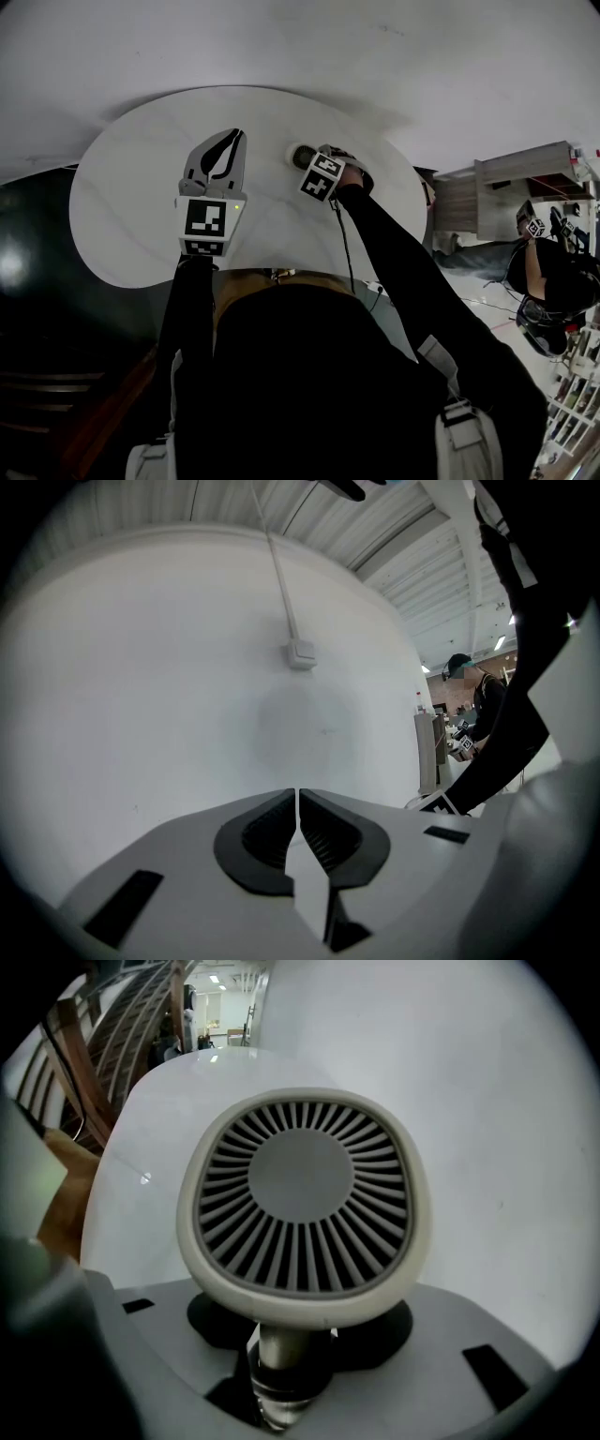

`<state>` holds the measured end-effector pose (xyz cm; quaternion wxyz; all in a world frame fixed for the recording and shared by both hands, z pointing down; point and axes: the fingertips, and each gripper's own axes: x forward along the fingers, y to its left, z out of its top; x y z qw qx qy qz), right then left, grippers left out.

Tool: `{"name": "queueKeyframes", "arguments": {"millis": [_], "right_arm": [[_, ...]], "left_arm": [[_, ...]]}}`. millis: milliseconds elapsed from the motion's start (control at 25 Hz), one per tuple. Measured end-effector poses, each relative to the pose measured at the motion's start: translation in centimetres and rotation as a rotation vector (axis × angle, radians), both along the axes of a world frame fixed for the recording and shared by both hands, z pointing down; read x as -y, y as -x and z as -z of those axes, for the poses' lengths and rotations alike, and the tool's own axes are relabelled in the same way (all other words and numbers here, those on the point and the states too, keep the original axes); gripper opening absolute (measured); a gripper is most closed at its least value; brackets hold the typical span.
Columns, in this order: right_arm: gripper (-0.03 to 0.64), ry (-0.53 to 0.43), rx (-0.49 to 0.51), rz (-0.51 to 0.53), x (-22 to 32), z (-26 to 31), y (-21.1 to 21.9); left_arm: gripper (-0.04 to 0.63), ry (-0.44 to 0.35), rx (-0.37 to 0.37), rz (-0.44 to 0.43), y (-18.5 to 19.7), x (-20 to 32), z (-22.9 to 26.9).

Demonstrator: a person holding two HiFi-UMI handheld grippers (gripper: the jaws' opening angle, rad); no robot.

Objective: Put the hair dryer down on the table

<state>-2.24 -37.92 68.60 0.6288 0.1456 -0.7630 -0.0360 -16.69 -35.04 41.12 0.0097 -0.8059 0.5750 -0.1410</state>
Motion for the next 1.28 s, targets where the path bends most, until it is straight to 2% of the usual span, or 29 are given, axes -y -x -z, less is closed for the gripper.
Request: {"name": "queueKeyframes", "arguments": {"millis": [240, 360, 640, 800, 1000, 1200, 1280], "right_arm": [[0.209, -0.01, -0.008, 0.001, 0.1, -0.3, -0.3], [0.215, 0.006, 0.007, 0.014, -0.1, -0.3, -0.1], [0.259, 0.092, 0.059, 0.022, -1.3, 0.0, 0.4], [0.308, 0.154, 0.033, 0.085, -3.0, -0.4, 0.5], [0.316, 0.201, 0.023, 0.111, -5.9, -2.2, 0.4], [0.313, 0.184, 0.05, 0.097, -6.2, -2.2, 0.4], [0.313, 0.186, 0.053, 0.095, -6.3, -2.1, 0.3]], "left_arm": [[0.028, -0.004, -0.018, 0.004, -0.6, -0.2, 0.0], [0.028, -0.016, 0.001, -0.003, -0.4, -0.1, 0.1], [0.028, -0.011, -0.023, 0.004, -0.5, 0.0, 0.2], [0.028, -0.006, -0.031, 0.006, -0.7, 0.1, 0.1], [0.027, -0.006, -0.029, -0.003, -1.1, 0.2, 0.0], [0.028, 0.005, -0.051, 0.006, -1.3, 0.1, -0.1], [0.027, 0.004, -0.038, 0.0, -1.4, 0.1, -0.1]]}}
